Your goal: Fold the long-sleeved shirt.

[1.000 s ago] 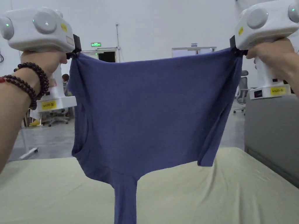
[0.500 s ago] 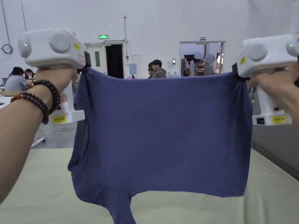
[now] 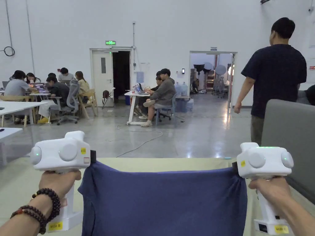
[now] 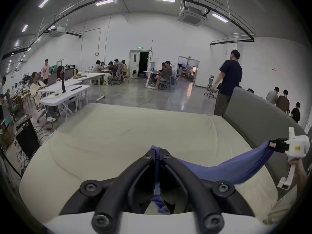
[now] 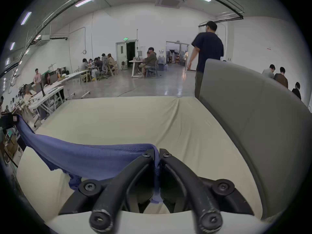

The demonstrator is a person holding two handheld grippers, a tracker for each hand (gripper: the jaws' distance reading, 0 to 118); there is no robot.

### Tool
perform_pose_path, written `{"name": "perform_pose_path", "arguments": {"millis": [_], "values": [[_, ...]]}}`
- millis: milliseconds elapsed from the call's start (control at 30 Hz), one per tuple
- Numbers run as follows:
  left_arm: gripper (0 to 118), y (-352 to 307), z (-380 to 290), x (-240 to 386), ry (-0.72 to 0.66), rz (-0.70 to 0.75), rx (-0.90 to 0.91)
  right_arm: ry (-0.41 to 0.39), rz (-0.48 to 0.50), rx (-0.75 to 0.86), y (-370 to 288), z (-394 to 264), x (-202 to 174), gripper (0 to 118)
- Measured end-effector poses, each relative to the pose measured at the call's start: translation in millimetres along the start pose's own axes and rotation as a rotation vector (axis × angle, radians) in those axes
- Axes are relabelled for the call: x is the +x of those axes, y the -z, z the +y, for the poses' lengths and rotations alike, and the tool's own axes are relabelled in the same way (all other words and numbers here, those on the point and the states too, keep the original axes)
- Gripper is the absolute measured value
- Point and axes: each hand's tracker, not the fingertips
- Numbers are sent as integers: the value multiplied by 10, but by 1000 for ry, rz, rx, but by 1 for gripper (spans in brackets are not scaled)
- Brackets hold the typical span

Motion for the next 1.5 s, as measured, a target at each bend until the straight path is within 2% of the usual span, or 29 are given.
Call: {"name": "perform_pose_path", "arguments": {"millis": [167, 333, 467, 567, 667, 767, 833, 933, 1033, 1167, 1200, 1233, 1267, 1300, 1333, 1500], "values": [[0, -477, -232, -21, 26, -45, 4, -9, 24, 25, -422, -258, 70, 1], [0, -1179, -856, 16, 118, -43, -81, -95, 63, -3, -1013, -964, 132, 1], [0, -1487, -1634, -87, 131, -102, -258, -104, 126, -129, -1375, -1797, 176, 1], [0, -1702, -2324, -188, 155, -95, -388, -148, 172, -255, -1597, -2536, 199, 2], [0, -1914, -2907, -267, 150, -109, -507, -155, 215, -393, -1721, -3152, 235, 2], [0, -2079, -3401, -333, 103, -142, -649, -193, 227, -519, -1720, -3685, 298, 1], [0, -2169, -3652, -346, 101, -137, -706, -184, 233, -574, -1706, -3940, 360, 1], [0, -2214, -3811, -385, 126, -131, -732, -180, 245, -630, -1740, -4083, 390, 1], [0, -2229, -3859, -442, 109, -159, -772, -265, 218, -641, -1780, -4133, 368, 2], [2, -2153, -3861, -487, 94, -140, -751, -214, 214, -630, -1724, -4070, 371, 3], [19, -2141, -3842, -508, 80, -142, -737, -214, 213, -617, -1735, -4048, 364, 11], [50, -2137, -3811, -525, 60, -155, -721, -210, 213, -597, -1738, -4008, 383, 34], [96, -2137, -3779, -539, 61, -153, -717, -197, 208, -596, -1760, -3970, 398, 78], [115, -2159, -3757, -539, 63, -150, -706, -184, 218, -598, -1779, -3916, 419, 102], [118, -2168, -3713, -548, 69, -149, -696, -185, 216, -596, -1816, -3869, 423, 109], [118, -2153, -3392, -578, 83, -149, -632, -155, 195, -457, -1988, -3514, 458, 109]]}}
